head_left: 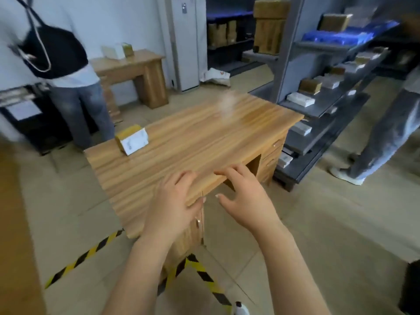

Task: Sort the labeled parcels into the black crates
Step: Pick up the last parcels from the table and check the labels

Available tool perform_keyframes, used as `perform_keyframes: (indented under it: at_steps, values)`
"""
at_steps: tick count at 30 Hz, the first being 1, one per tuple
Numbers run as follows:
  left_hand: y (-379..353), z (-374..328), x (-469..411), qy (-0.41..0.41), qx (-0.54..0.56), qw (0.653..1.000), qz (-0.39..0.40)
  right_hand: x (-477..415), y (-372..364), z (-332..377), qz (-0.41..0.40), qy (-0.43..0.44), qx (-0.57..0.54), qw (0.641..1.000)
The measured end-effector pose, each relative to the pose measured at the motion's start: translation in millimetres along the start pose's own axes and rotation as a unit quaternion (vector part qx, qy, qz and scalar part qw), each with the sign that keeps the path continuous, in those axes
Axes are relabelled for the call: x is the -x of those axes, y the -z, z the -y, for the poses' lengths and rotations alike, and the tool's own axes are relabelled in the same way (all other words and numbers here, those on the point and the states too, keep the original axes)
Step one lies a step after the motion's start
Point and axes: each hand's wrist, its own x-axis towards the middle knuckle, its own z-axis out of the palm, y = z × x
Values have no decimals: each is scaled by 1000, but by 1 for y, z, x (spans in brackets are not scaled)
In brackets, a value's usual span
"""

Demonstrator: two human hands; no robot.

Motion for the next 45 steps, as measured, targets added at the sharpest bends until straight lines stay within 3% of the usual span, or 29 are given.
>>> perform_keyframes:
  at_steps: [10,19,26,40,45]
  values:
    - [-15,39,-87,146,-46,984,-97,-151,-32,-31,116,122,-55,984]
    - [-18,102,-132,211,-65,968,-121,-237,-89,-33,167,171,-67,969]
    - [-4,191,-197,218,-94,961,-144,-327,-143,-15,157,183,-90,966]
    - [-17,366,-316,295,-50,954,-9,-468,-279,-15,228,91,-73,967]
    - [-36,423,-345,305,-56,950,30,-498,-336,-33,299,70,-64,950]
